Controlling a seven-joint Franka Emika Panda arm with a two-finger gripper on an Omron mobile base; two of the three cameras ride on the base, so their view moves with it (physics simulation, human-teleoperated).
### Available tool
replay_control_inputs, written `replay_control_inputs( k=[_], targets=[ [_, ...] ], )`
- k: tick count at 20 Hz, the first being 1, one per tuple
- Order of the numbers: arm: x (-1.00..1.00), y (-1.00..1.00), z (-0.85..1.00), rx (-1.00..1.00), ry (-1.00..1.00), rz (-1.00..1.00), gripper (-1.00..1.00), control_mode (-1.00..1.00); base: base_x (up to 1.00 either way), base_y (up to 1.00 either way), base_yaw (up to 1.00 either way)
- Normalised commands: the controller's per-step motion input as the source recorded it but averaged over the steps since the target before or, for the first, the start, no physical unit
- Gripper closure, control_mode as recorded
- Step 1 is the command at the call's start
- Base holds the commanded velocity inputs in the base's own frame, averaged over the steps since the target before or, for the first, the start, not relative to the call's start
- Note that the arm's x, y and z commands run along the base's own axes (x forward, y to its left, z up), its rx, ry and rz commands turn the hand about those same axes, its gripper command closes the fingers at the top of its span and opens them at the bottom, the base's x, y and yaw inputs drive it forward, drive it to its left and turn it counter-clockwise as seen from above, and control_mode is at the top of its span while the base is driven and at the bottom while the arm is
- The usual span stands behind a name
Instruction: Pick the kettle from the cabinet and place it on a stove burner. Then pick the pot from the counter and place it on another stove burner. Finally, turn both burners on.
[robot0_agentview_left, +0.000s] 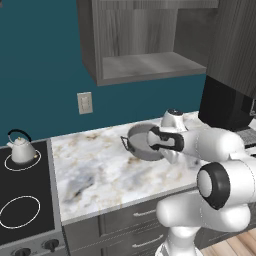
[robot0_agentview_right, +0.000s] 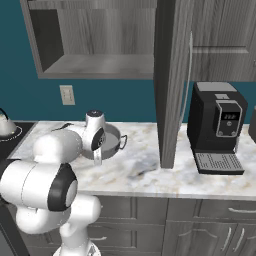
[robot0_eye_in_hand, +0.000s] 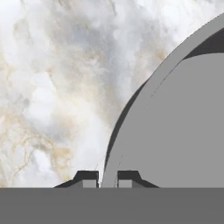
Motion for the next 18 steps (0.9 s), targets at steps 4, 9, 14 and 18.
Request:
replay_control_inputs(
  k=[4, 9, 14, 18],
  targets=[
    [-0.23, 0.01, 0.41, -0.03, 0.0, 0.0, 1.0, -1.0, 0.0, 0.0, 0.0],
    [-0.25, 0.0, 0.37, -0.03, 0.0, 0.0, 1.0, -1.0, 0.0, 0.0, 0.0],
    [-0.29, 0.0, 0.29, -0.04, 0.0, 0.0, 1.0, -1.0, 0.0, 0.0, 0.0],
    [-0.37, 0.0, 0.25, -0.03, 0.0, 0.0, 1.0, -1.0, 0.0, 0.0, 0.0]
  ],
)
